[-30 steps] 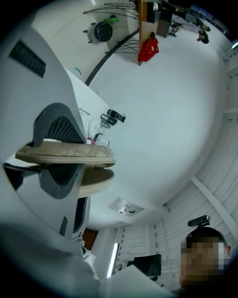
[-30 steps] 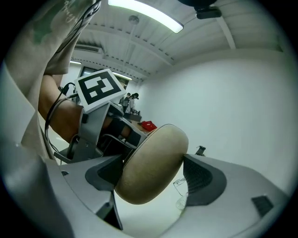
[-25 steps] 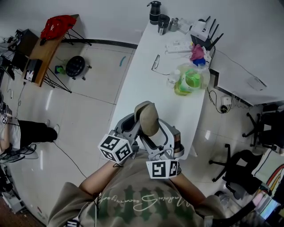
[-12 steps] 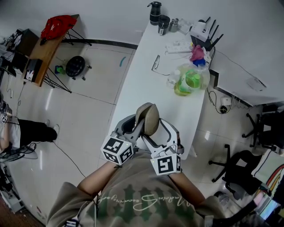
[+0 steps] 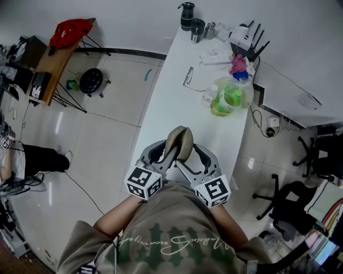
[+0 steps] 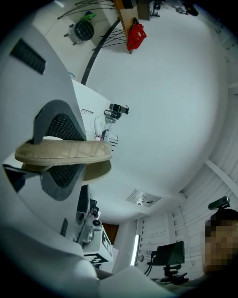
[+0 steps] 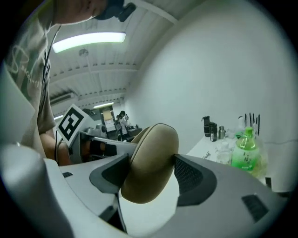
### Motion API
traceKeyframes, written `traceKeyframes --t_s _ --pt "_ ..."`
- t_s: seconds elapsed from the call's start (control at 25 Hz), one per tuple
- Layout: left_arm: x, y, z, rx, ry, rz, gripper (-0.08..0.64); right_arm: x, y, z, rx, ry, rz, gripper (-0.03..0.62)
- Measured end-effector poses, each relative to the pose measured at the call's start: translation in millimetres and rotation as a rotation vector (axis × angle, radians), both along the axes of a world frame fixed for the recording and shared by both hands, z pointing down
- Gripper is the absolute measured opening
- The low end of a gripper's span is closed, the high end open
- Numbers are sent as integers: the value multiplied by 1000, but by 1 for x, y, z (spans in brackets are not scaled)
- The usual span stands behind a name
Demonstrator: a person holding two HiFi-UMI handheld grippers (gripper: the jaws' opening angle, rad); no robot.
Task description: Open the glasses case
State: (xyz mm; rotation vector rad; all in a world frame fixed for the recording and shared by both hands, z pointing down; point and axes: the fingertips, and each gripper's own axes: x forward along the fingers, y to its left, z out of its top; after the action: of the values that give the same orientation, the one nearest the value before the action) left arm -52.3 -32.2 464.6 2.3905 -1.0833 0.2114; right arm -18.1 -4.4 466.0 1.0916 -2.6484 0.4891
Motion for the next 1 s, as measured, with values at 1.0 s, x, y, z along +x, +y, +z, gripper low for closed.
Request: traceKeyframes --t_s 1.0 --pt "8 -4 -1 17 -25 3 118 17 -4 16 -153 -189 92 296"
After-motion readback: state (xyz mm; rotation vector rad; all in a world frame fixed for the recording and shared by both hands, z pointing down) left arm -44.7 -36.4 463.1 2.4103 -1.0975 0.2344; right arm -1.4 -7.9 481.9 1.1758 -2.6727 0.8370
